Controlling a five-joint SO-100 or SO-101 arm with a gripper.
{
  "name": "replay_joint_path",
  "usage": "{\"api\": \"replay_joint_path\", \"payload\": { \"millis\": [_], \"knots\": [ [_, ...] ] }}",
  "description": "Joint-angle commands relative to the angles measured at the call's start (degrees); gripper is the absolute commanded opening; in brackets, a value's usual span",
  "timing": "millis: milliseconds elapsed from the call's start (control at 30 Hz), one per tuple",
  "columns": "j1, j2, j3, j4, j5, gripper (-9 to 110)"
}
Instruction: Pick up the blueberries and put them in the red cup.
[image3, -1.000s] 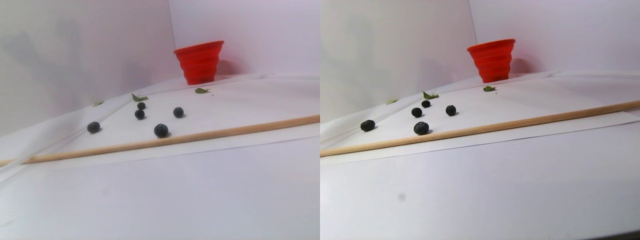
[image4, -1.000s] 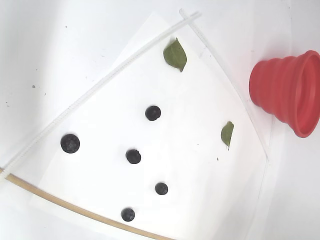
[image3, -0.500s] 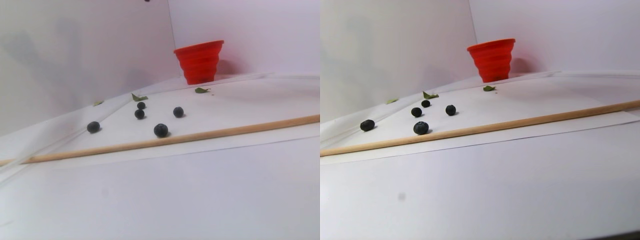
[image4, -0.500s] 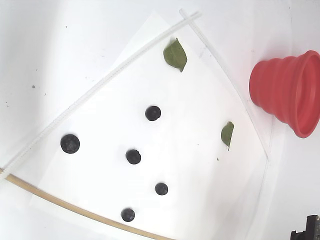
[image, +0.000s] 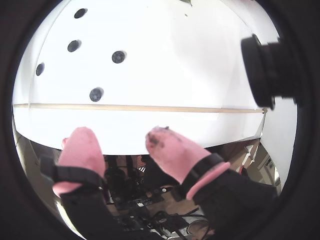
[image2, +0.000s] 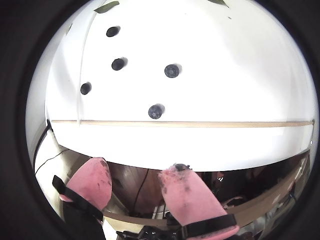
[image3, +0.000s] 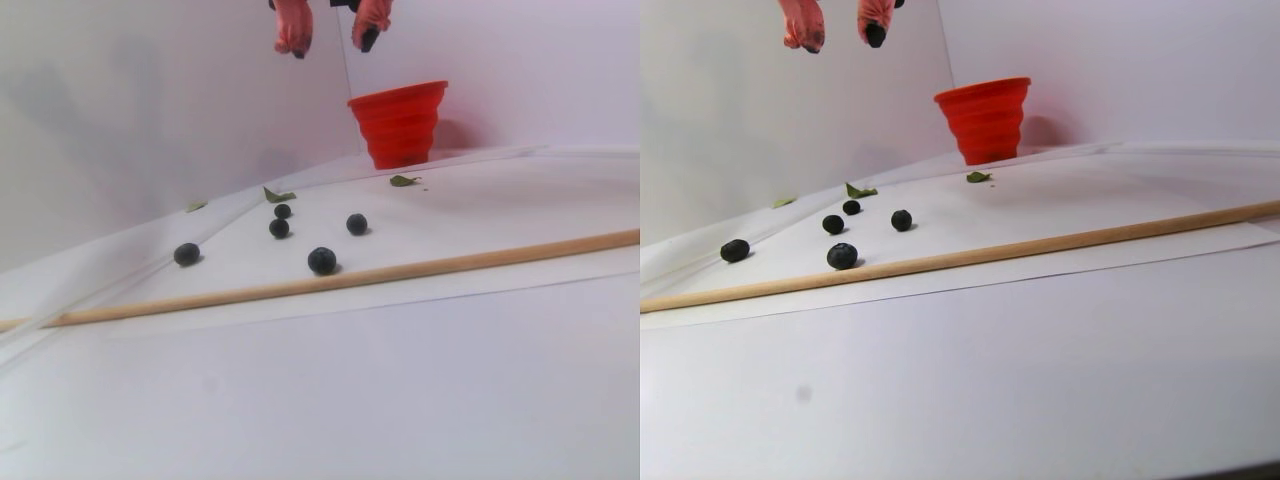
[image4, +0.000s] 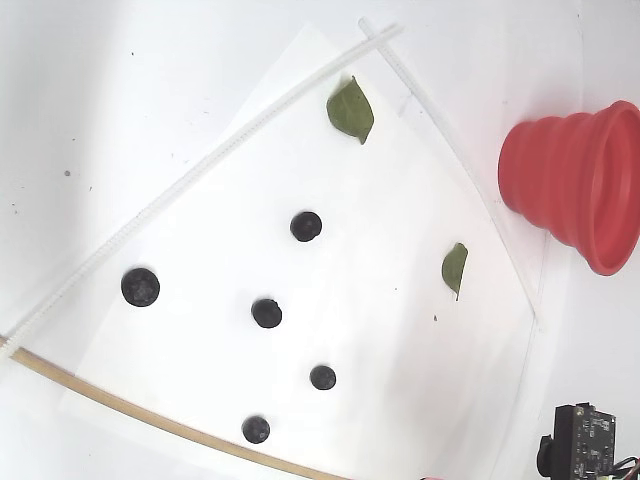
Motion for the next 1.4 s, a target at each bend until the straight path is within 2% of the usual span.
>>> {"api": "replay_joint_path", "payload": {
  "millis": [0, 1367],
  "knots": [
    [-0.09, -1.05, -0.18, -2.72, -1.05, 20],
    [2.64, -19.6, 8.61, -30.85, -14.41, 20]
  ]
}}
